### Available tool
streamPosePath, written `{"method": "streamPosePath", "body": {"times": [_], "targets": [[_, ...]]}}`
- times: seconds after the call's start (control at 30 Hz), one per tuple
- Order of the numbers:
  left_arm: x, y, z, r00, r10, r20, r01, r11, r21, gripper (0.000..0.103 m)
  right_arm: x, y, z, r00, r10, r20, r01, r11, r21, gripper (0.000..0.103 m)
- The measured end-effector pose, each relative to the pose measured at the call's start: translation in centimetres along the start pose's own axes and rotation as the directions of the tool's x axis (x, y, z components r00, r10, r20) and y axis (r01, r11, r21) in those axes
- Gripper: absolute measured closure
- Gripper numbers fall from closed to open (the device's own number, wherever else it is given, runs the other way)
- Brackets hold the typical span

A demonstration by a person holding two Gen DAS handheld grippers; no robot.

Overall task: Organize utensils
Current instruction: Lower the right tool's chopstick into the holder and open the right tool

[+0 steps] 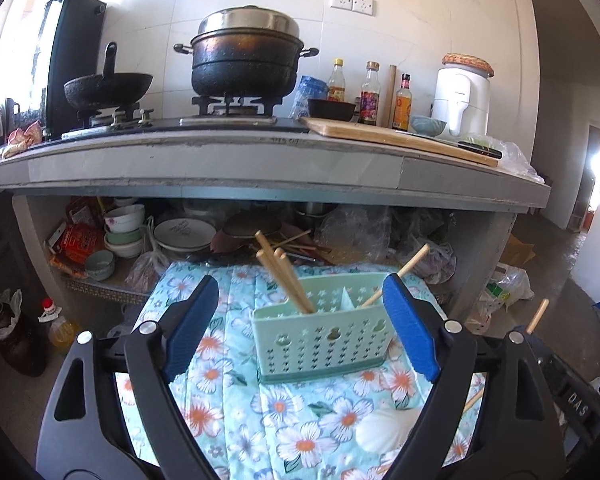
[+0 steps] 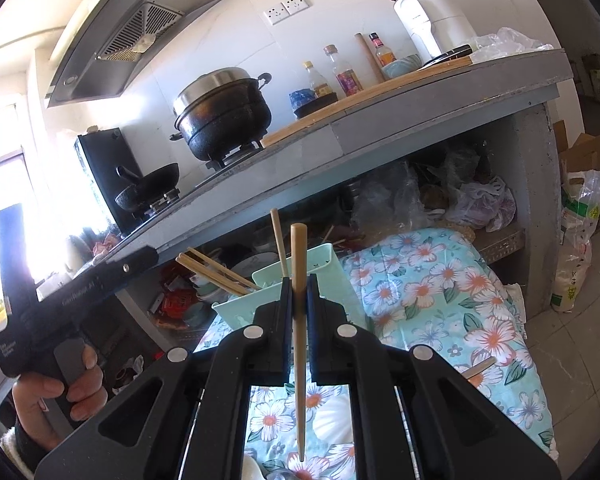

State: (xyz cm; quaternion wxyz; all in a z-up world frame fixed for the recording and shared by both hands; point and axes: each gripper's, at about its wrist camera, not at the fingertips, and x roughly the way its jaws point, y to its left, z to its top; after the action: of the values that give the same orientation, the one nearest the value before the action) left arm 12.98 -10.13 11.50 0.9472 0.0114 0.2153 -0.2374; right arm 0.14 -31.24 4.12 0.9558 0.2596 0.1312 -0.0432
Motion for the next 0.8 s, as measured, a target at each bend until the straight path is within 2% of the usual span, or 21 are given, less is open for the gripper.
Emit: {"method": "streamPosePath", "body": {"times": [0.17,0.8], "targets": [[0.3,0.9,-1.0,0.999,0.0,-0.047,0.0,1.0,-0.005,0.023,0.1,0.9,-0.1,1.0,0.006,-0.005,-0.006,1.0,-0.014,0.096],[-0.2,2.0,-1.7,0.998,0.007,-0.063,-0.008,1.0,-0.016,0.02,0.3,2.2,-0.3,1.0,0.016,-0.013,-0.016,0.999,-0.031,0.096]]}}
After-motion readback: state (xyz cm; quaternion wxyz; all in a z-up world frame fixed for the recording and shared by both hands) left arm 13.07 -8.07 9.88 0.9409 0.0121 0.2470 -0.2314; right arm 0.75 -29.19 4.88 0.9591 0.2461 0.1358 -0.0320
